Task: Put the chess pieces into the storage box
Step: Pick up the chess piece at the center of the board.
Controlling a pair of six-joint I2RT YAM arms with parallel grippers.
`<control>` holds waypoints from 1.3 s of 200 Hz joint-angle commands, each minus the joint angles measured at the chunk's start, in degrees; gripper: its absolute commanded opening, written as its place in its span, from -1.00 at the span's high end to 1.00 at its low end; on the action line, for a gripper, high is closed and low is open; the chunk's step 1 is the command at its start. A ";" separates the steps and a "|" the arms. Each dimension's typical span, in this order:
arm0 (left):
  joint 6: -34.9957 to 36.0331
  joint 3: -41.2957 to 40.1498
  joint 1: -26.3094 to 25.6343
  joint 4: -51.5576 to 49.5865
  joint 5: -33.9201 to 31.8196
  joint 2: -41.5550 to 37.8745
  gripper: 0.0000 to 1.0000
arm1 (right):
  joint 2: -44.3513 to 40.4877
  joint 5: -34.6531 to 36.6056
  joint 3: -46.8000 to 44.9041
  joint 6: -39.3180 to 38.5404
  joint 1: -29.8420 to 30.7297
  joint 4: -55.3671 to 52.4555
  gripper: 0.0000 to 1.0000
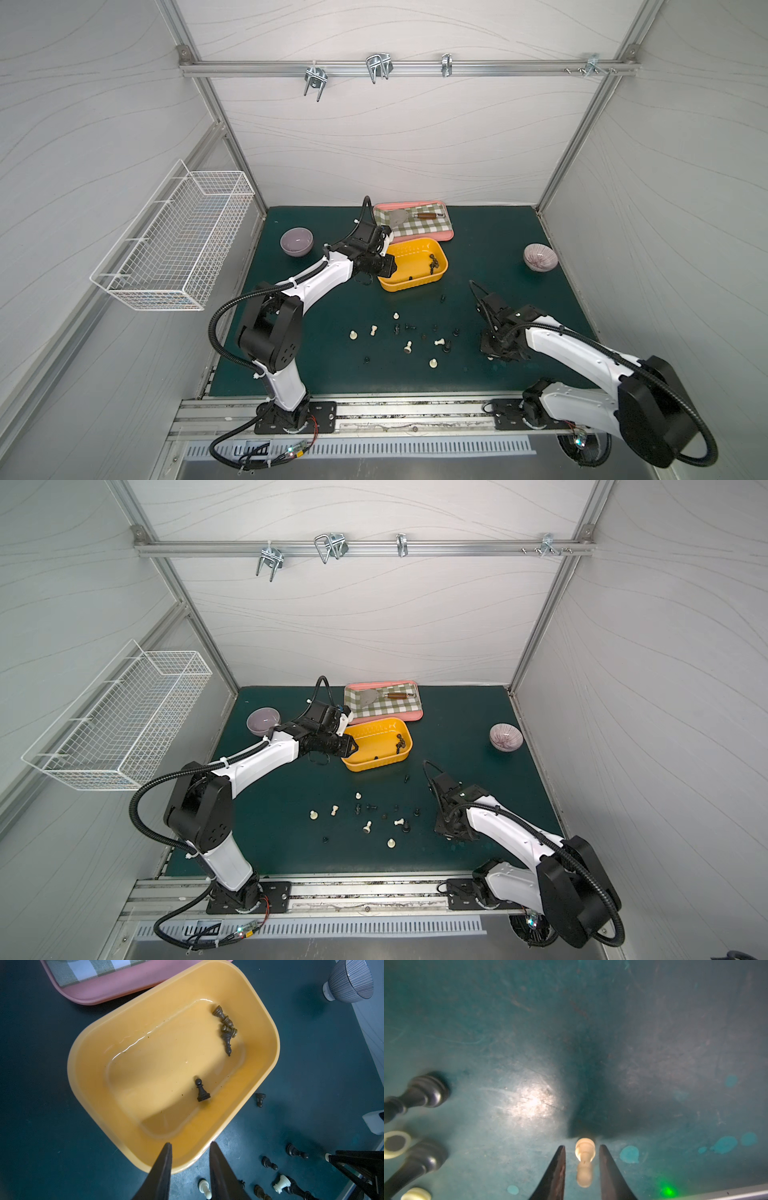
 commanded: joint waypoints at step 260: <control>0.06 -2.00 -0.21 1.42 -0.10 -4.09 0.35 | 3.51 -0.80 13.70 -8.23 0.98 -2.59 0.86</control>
